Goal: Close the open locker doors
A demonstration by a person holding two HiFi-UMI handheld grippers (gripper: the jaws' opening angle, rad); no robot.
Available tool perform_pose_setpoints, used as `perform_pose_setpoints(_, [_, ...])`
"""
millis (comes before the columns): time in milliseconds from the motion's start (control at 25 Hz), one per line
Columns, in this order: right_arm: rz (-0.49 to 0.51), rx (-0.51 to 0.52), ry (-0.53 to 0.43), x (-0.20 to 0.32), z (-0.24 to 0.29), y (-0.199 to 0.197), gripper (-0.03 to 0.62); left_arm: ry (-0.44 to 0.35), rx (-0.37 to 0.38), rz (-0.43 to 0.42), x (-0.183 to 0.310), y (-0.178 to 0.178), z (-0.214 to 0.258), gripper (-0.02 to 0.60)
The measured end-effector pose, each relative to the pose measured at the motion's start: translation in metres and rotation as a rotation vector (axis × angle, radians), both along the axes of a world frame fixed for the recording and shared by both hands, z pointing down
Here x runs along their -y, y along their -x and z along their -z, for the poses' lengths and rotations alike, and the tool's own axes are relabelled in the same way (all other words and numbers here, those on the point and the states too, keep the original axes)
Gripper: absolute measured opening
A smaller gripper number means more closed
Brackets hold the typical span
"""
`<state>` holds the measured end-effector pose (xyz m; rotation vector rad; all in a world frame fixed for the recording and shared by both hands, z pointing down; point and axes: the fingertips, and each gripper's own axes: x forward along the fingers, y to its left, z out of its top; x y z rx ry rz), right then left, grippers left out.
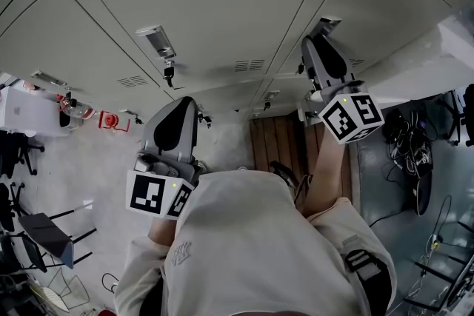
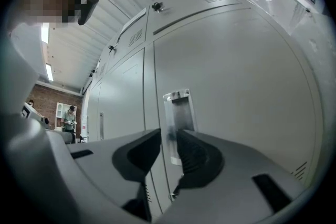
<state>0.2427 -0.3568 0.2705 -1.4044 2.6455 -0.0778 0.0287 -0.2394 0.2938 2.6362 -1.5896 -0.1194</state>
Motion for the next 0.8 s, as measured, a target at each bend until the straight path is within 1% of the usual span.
perform_pose_setpoints(560, [-0.005,-0.003,-0.008,0.0030,0.0002,0.0028,0.069,-0.003,0.000,0.018,-0.0010,0.0024,0.0005,0.008])
perform_pose_setpoints(800, [-0.026,-0.007,0.005,0.0016,-0.0044,-0.0052,0.068,-0.003,0.001,0.008,-0.0023,-0.0024,0.0006,0.008])
